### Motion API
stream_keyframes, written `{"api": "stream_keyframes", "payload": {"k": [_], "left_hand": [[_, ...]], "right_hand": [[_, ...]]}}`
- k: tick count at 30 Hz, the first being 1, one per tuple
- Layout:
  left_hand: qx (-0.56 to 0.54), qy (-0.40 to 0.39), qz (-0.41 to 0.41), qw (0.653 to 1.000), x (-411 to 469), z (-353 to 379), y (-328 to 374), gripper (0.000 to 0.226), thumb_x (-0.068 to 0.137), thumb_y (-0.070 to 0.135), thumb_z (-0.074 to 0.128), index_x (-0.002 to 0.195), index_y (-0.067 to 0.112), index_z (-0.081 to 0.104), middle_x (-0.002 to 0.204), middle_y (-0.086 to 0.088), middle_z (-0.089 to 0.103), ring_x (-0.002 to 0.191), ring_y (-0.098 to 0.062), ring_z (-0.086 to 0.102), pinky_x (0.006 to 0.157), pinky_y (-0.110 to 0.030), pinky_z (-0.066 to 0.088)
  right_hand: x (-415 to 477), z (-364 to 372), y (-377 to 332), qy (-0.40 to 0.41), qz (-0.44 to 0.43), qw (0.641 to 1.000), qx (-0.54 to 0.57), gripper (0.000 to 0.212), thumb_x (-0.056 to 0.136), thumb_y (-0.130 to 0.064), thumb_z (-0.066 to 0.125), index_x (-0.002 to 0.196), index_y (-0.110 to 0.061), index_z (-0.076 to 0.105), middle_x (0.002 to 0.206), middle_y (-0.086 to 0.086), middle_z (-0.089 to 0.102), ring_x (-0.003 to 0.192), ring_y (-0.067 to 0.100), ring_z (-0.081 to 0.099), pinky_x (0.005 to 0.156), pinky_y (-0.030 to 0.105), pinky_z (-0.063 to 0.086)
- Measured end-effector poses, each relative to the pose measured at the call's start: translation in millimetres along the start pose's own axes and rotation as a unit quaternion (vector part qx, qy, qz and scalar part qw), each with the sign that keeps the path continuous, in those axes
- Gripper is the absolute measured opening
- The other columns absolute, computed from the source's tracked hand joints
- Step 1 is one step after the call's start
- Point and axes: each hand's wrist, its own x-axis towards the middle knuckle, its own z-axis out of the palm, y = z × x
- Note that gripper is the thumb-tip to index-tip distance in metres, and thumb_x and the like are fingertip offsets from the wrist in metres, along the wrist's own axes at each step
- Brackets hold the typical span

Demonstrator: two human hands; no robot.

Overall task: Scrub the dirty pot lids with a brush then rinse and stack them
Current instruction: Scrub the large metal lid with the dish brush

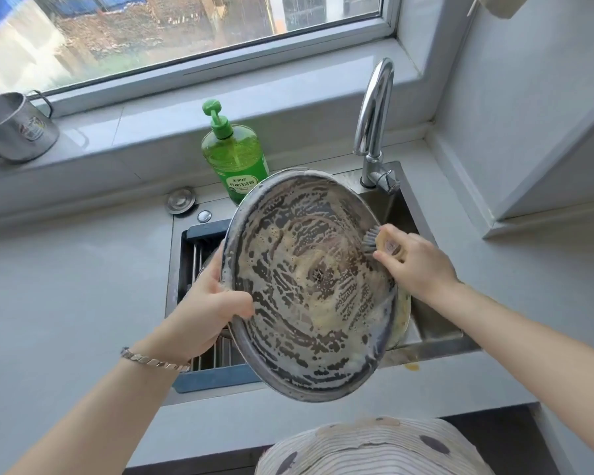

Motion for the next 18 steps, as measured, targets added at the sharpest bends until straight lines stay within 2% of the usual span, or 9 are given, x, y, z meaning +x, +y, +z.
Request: {"api": "stream_keyframes", "payload": {"k": [2,5,8,10,12,14,15,17,18], "left_hand": [[0.007,0.003,-0.004,1.0,0,0,-2,0.08,0.054,-0.013,0.047,0.114,0.04,0.047,0.088,0.0,0.073,0.081,-0.027,0.07,0.068,-0.044,0.059],[0.019,-0.007,-0.022,1.0,1,4,-4,0.08,0.054,-0.012,0.048,0.109,0.047,0.045,0.084,0.002,0.074,0.083,-0.032,0.065,0.08,-0.05,0.054],[0.013,-0.013,-0.012,1.0,2,0,1,0.077,0.053,-0.013,0.048,0.115,0.033,0.049,0.088,-0.005,0.072,0.082,-0.028,0.07,0.067,-0.042,0.059],[0.026,-0.006,-0.004,1.0,3,-4,1,0.078,0.053,-0.013,0.048,0.116,0.034,0.05,0.092,-0.005,0.071,0.084,-0.03,0.069,0.07,-0.044,0.059],[0.054,-0.01,-0.005,0.998,4,-5,-2,0.082,0.055,-0.012,0.049,0.12,0.039,0.047,0.095,0.0,0.072,0.088,-0.033,0.065,0.082,-0.052,0.054],[0.084,-0.021,0.003,0.996,6,-2,-4,0.081,0.055,-0.01,0.049,0.115,0.046,0.047,0.095,0.007,0.072,0.09,-0.028,0.065,0.091,-0.054,0.048],[0.099,-0.027,0.008,0.995,7,0,-4,0.08,0.056,-0.009,0.049,0.112,0.048,0.047,0.095,0.009,0.072,0.09,-0.023,0.067,0.092,-0.052,0.049],[0.136,-0.047,0.019,0.989,9,4,-1,0.079,0.058,-0.006,0.048,0.116,0.048,0.046,0.095,0.01,0.071,0.094,-0.02,0.068,0.089,-0.05,0.051],[0.157,-0.051,0.022,0.986,10,5,0,0.079,0.059,-0.004,0.048,0.118,0.048,0.045,0.095,0.011,0.071,0.095,-0.022,0.067,0.089,-0.05,0.052]], "right_hand": [[-3,4,2,-0.026,0.009,0.999,0.032,0.03,0.092,-0.041,0.052,0.119,-0.028,0.052,0.104,0.007,0.064,0.091,0.026,0.057,0.072,0.036,0.05],[8,-6,-12,0.048,-0.013,0.992,0.116,0.016,0.091,-0.038,0.055,0.103,-0.029,0.055,0.092,0.002,0.063,0.079,0.021,0.055,0.061,0.029,0.045],[10,-14,-12,0.089,0.006,0.984,0.153,0.019,0.091,-0.034,0.056,0.109,-0.027,0.057,0.087,0.001,0.06,0.073,0.017,0.053,0.059,0.028,0.039],[7,-11,-3,0.059,0.05,0.979,0.187,0.03,0.091,-0.033,0.057,0.119,-0.021,0.058,0.094,-0.002,0.057,0.084,0.015,0.051,0.071,0.03,0.042],[11,-11,-1,0.043,0.094,0.952,0.288,0.036,0.092,-0.031,0.057,0.123,-0.013,0.057,0.093,-0.006,0.053,0.087,0.013,0.049,0.07,0.024,0.042],[25,-17,-12,0.048,0.131,0.915,0.378,0.031,0.092,-0.032,0.055,0.118,-0.016,0.059,0.079,-0.011,0.05,0.067,0.007,0.045,0.054,0.015,0.036],[32,-24,-23,0.055,0.131,0.907,0.397,0.025,0.091,-0.034,0.055,0.112,-0.022,0.06,0.074,-0.014,0.047,0.062,0.004,0.041,0.054,0.015,0.035],[43,-34,-45,0.06,0.082,0.912,0.398,0.017,0.086,-0.041,0.055,0.094,-0.026,0.056,0.075,-0.017,0.046,0.069,0.005,0.043,0.071,0.024,0.04],[42,-39,-58,0.056,0.045,0.92,0.384,0.02,0.085,-0.043,0.055,0.093,-0.025,0.054,0.082,-0.015,0.051,0.079,0.008,0.048,0.079,0.028,0.042]]}}
